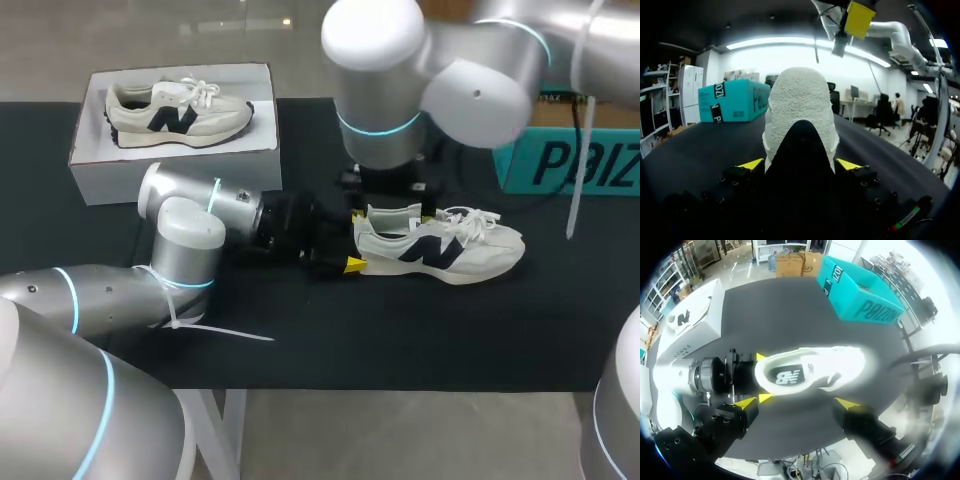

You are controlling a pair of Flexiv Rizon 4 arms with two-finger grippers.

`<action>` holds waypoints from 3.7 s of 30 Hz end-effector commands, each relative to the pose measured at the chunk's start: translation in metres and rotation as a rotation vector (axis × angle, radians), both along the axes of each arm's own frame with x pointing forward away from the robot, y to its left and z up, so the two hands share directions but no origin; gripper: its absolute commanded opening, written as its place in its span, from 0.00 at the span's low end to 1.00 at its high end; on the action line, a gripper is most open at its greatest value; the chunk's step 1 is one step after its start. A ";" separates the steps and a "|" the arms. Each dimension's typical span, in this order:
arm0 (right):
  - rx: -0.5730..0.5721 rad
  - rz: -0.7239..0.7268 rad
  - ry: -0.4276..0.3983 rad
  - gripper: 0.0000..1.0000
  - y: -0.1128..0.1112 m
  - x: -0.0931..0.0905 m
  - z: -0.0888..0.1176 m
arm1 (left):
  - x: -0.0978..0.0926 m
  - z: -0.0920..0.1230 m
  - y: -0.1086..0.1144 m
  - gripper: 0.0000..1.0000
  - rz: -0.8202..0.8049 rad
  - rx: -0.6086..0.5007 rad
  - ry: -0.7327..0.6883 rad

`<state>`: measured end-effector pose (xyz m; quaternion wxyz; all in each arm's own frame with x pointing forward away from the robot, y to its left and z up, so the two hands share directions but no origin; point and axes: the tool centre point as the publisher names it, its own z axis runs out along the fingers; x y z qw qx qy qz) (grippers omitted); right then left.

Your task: Take the shoe out of the shoebox, open the shoe tongue, remove and reinsert the insole, then place the shoe into the shoebox

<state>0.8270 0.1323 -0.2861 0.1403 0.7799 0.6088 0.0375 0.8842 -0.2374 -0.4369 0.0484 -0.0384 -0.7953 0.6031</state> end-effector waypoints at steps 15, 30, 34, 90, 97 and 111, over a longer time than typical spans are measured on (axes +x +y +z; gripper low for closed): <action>-0.080 -0.091 0.059 1.00 -0.019 0.042 -0.031 | 0.000 -0.003 -0.002 0.00 -0.002 0.004 0.001; -0.110 -0.079 0.087 1.00 -0.054 0.050 -0.049 | 0.000 -0.003 -0.002 0.00 -0.002 0.004 0.001; -0.129 -0.056 0.094 1.00 -0.053 0.050 -0.059 | 0.000 -0.003 -0.002 0.00 -0.002 0.004 0.001; -0.321 0.075 0.135 0.31 -0.099 0.054 -0.090 | 0.000 -0.003 -0.002 0.00 -0.002 0.004 0.001; -0.316 0.054 0.118 0.14 -0.106 0.054 -0.077 | 0.000 -0.003 -0.002 0.00 -0.002 0.004 0.001; -0.283 0.000 0.093 0.18 -0.125 0.049 -0.053 | 0.000 -0.003 -0.002 0.00 -0.002 0.004 0.001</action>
